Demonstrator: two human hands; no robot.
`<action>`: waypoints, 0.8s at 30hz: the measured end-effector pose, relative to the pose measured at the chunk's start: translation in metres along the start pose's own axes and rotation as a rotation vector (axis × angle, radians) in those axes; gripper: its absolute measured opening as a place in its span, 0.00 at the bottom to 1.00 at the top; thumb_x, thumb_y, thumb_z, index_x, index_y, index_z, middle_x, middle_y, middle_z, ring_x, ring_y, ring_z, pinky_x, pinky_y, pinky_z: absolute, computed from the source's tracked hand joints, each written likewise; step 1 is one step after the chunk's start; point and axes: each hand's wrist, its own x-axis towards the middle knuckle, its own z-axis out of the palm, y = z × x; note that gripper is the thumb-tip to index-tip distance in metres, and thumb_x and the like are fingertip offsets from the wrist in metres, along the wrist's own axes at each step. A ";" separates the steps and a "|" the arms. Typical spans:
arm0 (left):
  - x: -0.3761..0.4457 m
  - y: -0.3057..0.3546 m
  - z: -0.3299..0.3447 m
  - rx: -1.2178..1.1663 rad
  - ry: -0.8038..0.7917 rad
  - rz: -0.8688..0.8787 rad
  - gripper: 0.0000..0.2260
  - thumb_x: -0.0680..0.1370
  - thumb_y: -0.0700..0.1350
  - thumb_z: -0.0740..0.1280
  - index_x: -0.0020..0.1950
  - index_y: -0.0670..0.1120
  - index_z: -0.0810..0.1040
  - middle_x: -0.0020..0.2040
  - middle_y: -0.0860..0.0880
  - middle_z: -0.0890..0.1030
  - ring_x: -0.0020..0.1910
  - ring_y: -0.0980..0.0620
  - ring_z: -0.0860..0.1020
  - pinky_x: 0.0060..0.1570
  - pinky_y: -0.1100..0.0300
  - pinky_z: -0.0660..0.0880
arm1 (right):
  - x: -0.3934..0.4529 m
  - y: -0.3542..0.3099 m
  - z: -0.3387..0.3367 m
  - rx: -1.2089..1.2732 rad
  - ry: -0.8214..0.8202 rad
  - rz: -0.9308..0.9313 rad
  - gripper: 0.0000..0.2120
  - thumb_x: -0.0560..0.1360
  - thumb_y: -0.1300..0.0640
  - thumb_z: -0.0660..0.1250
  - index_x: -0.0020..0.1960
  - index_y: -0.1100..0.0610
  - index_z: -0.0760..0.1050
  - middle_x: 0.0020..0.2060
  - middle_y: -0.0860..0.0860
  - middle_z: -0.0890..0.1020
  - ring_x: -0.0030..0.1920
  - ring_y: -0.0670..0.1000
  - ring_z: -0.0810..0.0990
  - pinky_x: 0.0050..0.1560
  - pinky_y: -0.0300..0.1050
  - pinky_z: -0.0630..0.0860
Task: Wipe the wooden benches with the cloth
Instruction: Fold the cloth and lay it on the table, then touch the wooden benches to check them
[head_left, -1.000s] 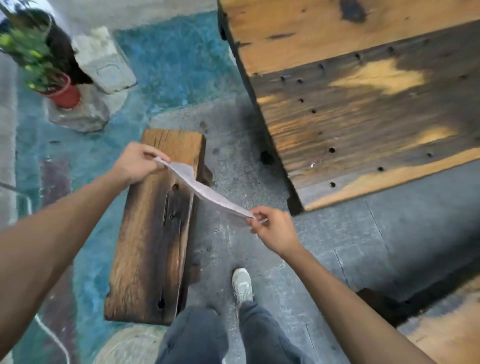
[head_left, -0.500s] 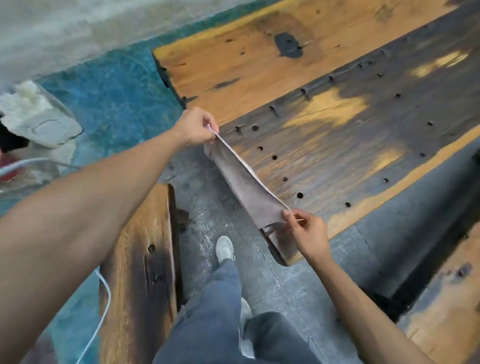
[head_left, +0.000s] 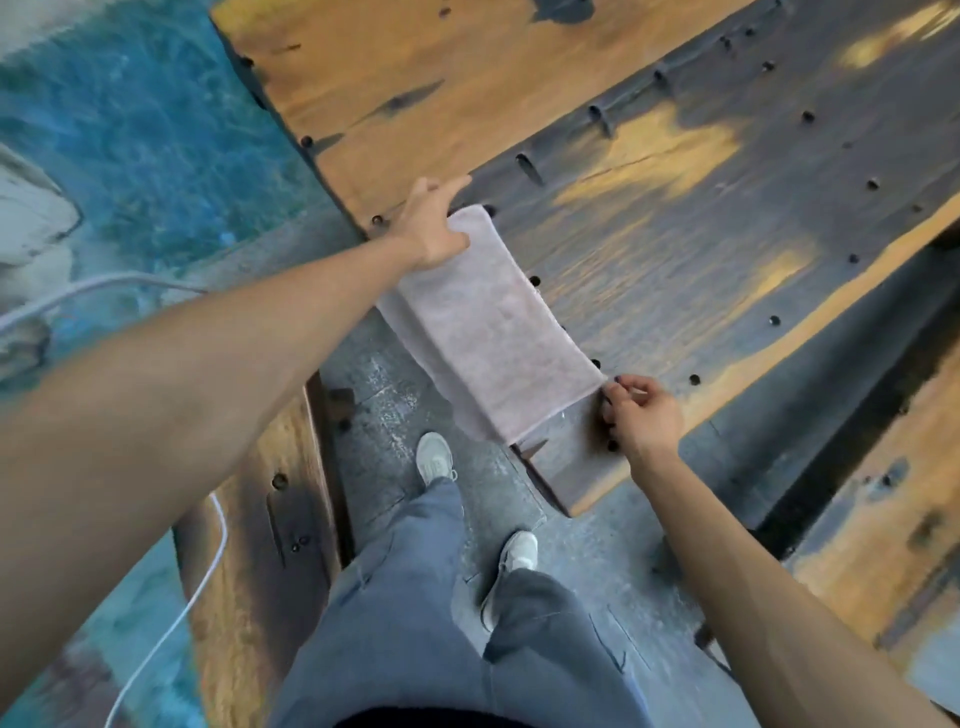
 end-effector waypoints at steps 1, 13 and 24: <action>-0.013 -0.013 -0.001 0.012 0.044 -0.011 0.32 0.76 0.45 0.66 0.80 0.54 0.61 0.75 0.45 0.61 0.72 0.44 0.68 0.71 0.52 0.67 | -0.002 0.004 0.000 0.014 -0.005 0.003 0.02 0.76 0.55 0.70 0.48 0.49 0.78 0.36 0.51 0.84 0.31 0.47 0.82 0.37 0.49 0.78; -0.305 -0.196 0.055 0.082 0.392 -0.511 0.30 0.79 0.49 0.67 0.79 0.44 0.62 0.78 0.39 0.64 0.76 0.40 0.64 0.76 0.50 0.61 | -0.103 0.069 -0.005 -0.392 -0.196 -0.454 0.18 0.78 0.60 0.64 0.68 0.61 0.72 0.67 0.63 0.70 0.63 0.61 0.73 0.66 0.47 0.67; -0.550 -0.273 0.132 0.084 0.265 -0.719 0.24 0.81 0.48 0.64 0.77 0.50 0.69 0.81 0.44 0.58 0.79 0.44 0.59 0.77 0.52 0.54 | -0.225 0.253 -0.017 -0.765 -0.372 -0.307 0.21 0.80 0.55 0.63 0.72 0.57 0.69 0.77 0.61 0.57 0.66 0.63 0.74 0.65 0.54 0.71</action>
